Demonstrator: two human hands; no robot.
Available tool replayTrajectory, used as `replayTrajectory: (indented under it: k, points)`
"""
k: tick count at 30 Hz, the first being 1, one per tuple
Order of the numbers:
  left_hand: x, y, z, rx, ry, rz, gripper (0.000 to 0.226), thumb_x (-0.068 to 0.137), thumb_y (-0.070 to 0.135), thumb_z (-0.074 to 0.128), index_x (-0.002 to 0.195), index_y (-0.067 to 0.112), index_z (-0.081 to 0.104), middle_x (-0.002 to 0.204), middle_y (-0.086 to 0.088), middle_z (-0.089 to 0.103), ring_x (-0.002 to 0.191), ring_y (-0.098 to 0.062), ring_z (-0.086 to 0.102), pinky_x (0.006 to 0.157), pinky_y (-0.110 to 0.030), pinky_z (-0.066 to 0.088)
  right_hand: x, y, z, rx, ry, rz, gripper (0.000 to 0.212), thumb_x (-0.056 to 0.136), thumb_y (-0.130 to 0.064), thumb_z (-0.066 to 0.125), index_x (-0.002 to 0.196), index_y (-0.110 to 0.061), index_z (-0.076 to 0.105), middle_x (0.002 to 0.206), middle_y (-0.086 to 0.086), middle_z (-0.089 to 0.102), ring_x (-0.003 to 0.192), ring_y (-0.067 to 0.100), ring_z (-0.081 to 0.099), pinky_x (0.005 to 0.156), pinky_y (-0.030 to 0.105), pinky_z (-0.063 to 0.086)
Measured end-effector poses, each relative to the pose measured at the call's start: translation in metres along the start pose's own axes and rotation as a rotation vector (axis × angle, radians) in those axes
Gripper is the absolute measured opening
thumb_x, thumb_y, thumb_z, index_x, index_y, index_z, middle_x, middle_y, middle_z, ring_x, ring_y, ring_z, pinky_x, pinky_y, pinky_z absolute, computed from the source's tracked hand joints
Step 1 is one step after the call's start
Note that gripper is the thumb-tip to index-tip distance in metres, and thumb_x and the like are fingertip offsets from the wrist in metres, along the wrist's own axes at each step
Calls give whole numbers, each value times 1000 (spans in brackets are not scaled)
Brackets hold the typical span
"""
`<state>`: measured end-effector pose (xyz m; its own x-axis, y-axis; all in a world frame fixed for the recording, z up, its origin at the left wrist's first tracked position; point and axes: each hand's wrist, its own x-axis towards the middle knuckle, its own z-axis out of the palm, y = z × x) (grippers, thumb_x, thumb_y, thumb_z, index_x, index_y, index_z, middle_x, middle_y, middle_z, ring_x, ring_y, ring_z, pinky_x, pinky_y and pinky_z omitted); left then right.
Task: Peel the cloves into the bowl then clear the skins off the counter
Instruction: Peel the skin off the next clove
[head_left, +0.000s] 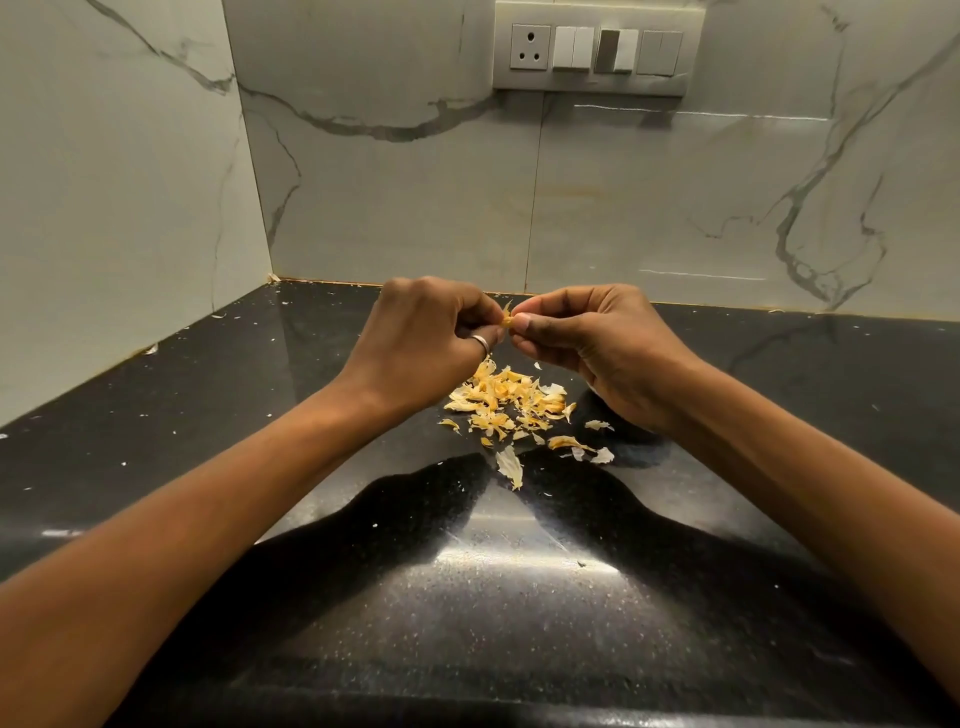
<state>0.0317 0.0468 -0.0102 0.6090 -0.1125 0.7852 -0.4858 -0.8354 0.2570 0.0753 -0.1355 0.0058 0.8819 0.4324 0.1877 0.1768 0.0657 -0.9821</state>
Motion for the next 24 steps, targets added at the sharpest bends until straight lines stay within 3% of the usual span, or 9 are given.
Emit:
replayTrajectory:
  k: [3,10,17,24]
  points:
    - [0,2,1,-60,1,-31,16,87,24,78,98,13,78,83,3,76,69,6,65,65,-9,53,0,0,0,6,-1,-1,11,90,6,63,92,0,72,89,14,75,80,18,73,76,24,61]
    - [-1,4,1,-75,33,-26,22,88,26,76,103,10,77,87,-1,76,73,-4,71,72,-16,58,-1,-2,3,25,2,-18,10,88,7,65,91,1,72,88,14,75,80,18,73,78,25,62]
    - [-2,6,2,1,51,-27,12,88,22,74,93,11,77,78,1,75,65,-4,69,63,-13,56,-2,1,5,-45,8,-55,8,89,4,66,95,3,72,90,16,74,78,17,71,75,24,61]
    - [-1,3,3,3,33,-92,7,86,18,73,88,13,77,74,1,74,64,-7,69,64,-32,60,-3,2,6,-88,8,-57,8,90,2,66,95,1,72,88,15,73,76,16,70,72,22,60]
